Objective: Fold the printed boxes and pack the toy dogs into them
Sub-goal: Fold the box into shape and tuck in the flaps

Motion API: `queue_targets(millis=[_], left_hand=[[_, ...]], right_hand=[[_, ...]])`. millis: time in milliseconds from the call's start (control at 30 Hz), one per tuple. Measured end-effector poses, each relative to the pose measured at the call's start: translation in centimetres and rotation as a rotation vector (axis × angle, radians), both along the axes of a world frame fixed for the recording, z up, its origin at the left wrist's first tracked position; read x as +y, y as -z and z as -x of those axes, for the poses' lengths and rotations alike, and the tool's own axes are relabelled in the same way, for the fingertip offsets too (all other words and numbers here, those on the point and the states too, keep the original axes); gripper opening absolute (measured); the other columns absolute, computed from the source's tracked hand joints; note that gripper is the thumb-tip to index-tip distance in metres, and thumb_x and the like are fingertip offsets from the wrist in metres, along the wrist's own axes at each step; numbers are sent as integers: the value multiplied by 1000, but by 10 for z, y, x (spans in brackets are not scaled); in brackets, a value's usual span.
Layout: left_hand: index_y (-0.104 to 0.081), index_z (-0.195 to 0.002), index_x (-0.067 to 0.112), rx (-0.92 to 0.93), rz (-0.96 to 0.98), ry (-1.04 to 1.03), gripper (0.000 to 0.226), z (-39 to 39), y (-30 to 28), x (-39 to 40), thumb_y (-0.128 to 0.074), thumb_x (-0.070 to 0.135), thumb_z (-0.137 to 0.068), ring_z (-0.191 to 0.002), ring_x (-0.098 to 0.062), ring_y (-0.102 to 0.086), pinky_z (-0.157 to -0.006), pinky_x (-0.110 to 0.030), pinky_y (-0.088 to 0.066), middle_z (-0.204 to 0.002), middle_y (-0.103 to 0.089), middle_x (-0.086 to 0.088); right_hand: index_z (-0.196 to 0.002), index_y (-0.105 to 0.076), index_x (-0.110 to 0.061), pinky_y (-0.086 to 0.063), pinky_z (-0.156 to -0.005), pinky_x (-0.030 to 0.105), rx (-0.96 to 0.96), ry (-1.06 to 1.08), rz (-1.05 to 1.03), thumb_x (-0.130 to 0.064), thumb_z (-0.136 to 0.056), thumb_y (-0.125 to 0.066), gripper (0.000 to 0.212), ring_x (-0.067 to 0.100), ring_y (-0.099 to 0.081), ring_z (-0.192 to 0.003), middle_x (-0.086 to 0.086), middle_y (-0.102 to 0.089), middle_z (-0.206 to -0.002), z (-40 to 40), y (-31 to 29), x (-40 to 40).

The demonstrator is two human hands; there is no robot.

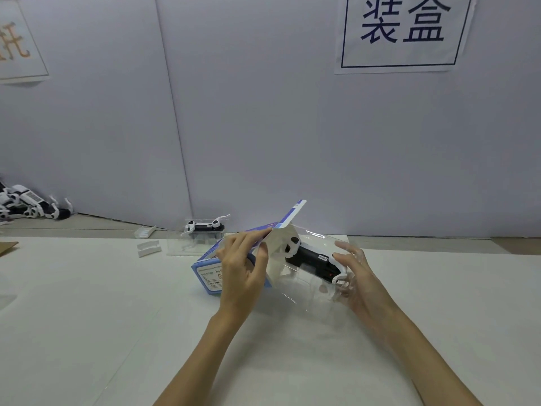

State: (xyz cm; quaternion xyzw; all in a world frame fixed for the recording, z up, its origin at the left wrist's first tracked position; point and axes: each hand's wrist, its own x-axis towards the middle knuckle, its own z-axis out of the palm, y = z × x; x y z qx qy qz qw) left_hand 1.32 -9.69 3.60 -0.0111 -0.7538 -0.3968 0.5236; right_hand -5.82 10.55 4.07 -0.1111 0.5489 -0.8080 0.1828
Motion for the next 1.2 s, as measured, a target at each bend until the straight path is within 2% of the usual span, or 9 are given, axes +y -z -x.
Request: queue_targets(millis=[133,267,367,533,700,833,967,1067,1200], left_hand=[[-75,-117,24,7,163,7,30,-2,4,4,-53,25,-97,-104,-15,-60,-91,-50,-41,-111,-71,15],[-77,-116,20,-50,337,92,31,-5,7,36,-54,24,-95,-101,-16,-59,-93,-43,-37,-110,-72,15],[-77,-105,22,7,186,73,27,-7,-6,43,-52,22,-96,-93,-11,-59,-87,-41,-39,-97,-71,18],[-66,-83,31,0,-263,228,24,-15,-19,30,-49,43,-96,-78,-20,-53,-73,-45,-40,-77,-61,13],[-70,-88,15,-14,-337,282,35,-17,-19,28,-52,44,-94,-81,-27,-52,-74,-48,-40,-80,-62,1],[-65,-77,34,-53,-319,327,24,-22,-25,39,-52,47,-93,-75,-22,-46,-72,-40,-36,-73,-54,8],[-70,-117,20,-63,-247,426,39,-27,-29,43,-53,51,-99,-92,-16,-65,-80,-25,-49,-101,-72,2],[-30,-157,20,-90,-68,535,78,-28,-27,42,-68,43,-94,-125,-20,-61,-99,-22,-49,-138,-58,3],[-11,-160,22,-46,166,485,107,-23,-16,45,-86,29,-84,-143,-13,-44,-109,-19,-43,-157,-36,16]], right_hand=[[-126,-59,-32,-58,-54,34,29,15,-58,-28,-93,-69,34,10,-60,-52,7,-62,-112,-5,0,0],[-115,-74,-31,-54,-81,49,18,-70,-70,-51,-103,-51,33,24,-66,-77,18,-72,-102,-13,1,-7],[-124,-74,-28,-56,-78,42,63,-161,-11,-58,-101,-47,47,31,-66,-84,18,-70,-96,-11,-7,3],[-117,-68,-52,-44,-64,17,587,179,-489,-75,-88,-53,39,6,-49,-61,-8,-56,-68,-12,-7,4],[-113,-64,-35,-48,-75,8,558,227,-363,-60,-82,-68,40,-3,-65,-94,-8,-67,-110,-22,-6,-11],[-118,-57,-28,-51,-73,15,454,194,-219,-40,-89,-76,36,10,-73,-93,-9,-77,-101,-26,1,-17],[-111,-66,-26,-52,-67,15,517,427,-109,-24,-90,-79,24,7,-71,-83,-7,-76,-96,-29,-1,-20],[-104,-71,-30,-51,-62,14,456,555,24,-22,-90,-81,19,6,-69,-74,-7,-76,-91,-31,-4,-19],[-101,-75,-30,-55,-61,19,370,585,128,-22,-87,-83,18,9,-73,-79,-5,-77,-91,-29,-12,-10]])
